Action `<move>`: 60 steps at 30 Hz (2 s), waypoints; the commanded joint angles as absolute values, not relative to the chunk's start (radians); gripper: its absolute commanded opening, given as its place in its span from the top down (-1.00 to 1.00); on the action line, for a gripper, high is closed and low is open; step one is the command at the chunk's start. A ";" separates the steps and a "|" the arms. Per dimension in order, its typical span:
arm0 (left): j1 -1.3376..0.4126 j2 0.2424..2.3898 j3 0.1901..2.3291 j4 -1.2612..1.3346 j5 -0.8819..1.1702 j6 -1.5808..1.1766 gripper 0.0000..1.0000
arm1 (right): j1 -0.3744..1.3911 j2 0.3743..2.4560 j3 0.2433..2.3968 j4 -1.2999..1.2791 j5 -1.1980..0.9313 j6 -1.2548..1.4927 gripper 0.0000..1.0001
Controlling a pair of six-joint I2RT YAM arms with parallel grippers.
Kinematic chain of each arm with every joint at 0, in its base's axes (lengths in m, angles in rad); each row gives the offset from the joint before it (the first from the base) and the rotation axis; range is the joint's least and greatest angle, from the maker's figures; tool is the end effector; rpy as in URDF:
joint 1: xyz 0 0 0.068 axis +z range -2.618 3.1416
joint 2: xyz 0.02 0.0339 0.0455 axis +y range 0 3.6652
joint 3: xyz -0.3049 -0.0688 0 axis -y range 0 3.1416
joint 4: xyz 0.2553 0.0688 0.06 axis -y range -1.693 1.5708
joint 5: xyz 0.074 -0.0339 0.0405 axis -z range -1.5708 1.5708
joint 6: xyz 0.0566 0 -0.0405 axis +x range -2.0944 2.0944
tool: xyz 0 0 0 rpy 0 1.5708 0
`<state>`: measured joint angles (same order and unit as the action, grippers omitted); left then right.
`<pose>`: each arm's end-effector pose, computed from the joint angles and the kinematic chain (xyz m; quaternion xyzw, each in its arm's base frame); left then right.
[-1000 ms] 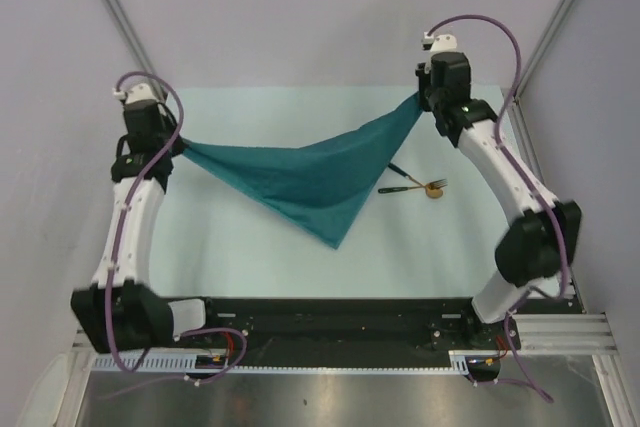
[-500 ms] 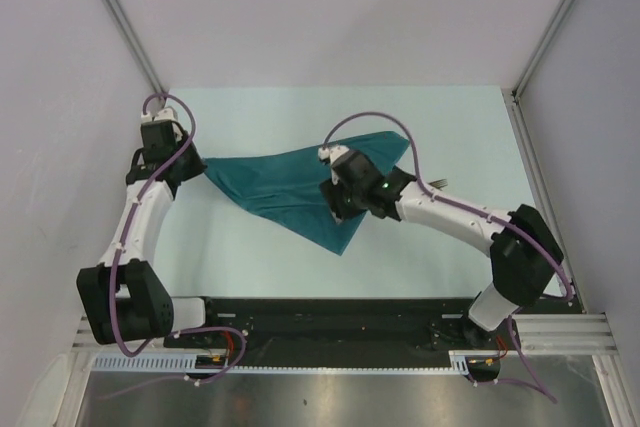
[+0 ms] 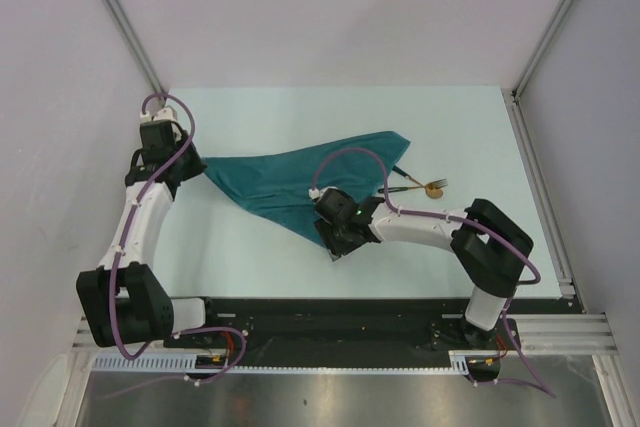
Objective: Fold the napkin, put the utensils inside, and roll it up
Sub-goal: Flatten the napkin out
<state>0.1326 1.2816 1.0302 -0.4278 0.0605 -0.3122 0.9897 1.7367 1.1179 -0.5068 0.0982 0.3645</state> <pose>0.2946 0.0358 0.3184 -0.1862 0.8825 -0.0658 0.4268 0.2073 0.3056 0.1974 -0.2893 0.9303 0.1008 0.2018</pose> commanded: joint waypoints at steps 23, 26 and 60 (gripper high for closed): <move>0.140 1.239 1.029 -0.400 0.066 -0.298 1.00 | 0.979 1.858 1.117 -0.465 0.127 0.379 0.48; 0.138 1.239 1.029 -0.399 0.069 -0.299 1.00 | 0.974 1.842 1.120 -0.469 0.135 0.377 0.95; 0.140 0.962 1.942 -0.790 -0.072 -0.302 1.00 | 1.135 1.089 1.675 -0.272 0.819 -0.443 1.00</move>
<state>0.1326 0.9279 1.8957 -0.6876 -0.0483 -0.3393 1.1057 1.0882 1.6241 -0.4160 0.7490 -0.2932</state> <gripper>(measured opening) 0.064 0.022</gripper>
